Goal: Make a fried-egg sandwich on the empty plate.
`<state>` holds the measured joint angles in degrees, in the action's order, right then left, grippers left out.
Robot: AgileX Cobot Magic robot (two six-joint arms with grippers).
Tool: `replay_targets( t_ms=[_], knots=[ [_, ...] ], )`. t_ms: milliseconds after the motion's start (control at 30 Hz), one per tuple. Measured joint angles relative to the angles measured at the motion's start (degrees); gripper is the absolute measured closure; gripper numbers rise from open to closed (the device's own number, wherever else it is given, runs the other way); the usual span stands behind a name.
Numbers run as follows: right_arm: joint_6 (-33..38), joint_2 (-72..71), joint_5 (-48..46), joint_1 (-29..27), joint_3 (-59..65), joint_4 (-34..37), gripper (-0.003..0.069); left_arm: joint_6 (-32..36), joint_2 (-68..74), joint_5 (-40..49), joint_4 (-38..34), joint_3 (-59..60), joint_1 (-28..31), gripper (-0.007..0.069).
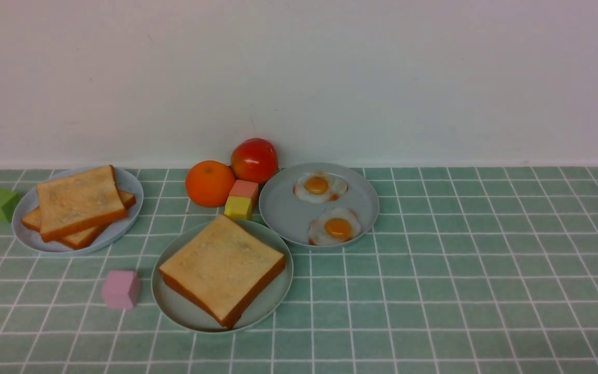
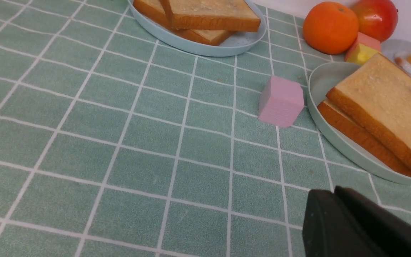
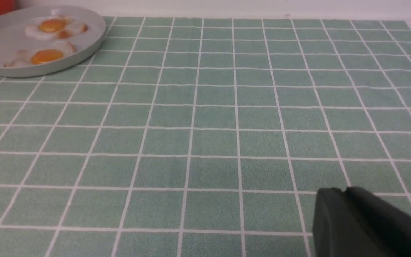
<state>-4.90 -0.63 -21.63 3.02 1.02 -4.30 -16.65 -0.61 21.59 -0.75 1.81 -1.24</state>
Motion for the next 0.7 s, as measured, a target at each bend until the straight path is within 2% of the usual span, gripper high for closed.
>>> replay_targets(
  t_ms=[700],
  knots=[
    [0.0, 0.0, 0.0, 0.0, 0.0, 0.0, 0.0575, 0.0, 0.0, 0.0, 0.0, 0.0, 0.0, 0.0567]
  ],
)
